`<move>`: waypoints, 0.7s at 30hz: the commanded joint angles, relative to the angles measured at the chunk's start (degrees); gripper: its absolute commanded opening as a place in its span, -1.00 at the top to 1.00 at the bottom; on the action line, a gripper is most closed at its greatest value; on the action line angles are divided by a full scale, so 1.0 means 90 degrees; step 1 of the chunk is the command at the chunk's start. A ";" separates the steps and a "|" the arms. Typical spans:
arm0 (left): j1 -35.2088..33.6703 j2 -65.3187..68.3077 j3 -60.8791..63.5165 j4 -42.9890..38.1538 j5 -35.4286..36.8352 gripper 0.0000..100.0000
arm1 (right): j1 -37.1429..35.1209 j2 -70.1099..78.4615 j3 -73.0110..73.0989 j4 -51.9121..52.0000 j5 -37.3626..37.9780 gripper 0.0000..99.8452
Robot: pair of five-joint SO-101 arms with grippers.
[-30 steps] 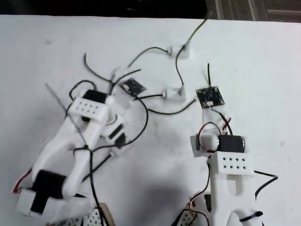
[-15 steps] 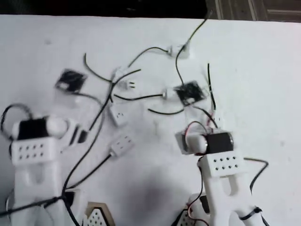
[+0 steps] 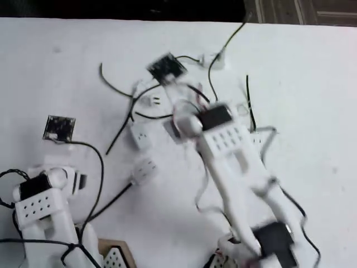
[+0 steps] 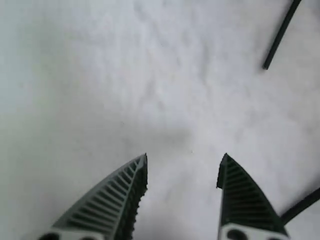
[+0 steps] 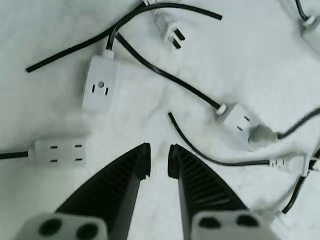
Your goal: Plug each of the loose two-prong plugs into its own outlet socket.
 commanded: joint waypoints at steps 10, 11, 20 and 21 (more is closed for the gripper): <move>-0.0024 -0.0122 0.0156 -0.0293 -0.0049 0.52 | -0.0122 0.4821 -0.4972 0.0249 0.0957 0.68; -0.0024 -0.0122 0.0156 -0.0293 -0.0049 0.52 | -0.0132 0.5153 -0.5265 0.0288 0.1026 0.68; -0.0024 -0.0112 0.0166 -0.0293 -0.0049 0.52 | -0.0396 0.7263 -0.7687 0.0552 0.1407 0.67; -0.0024 -0.0112 0.0166 -0.0293 -0.0049 0.52 | -0.0405 0.7419 -0.7893 0.0542 0.1436 0.67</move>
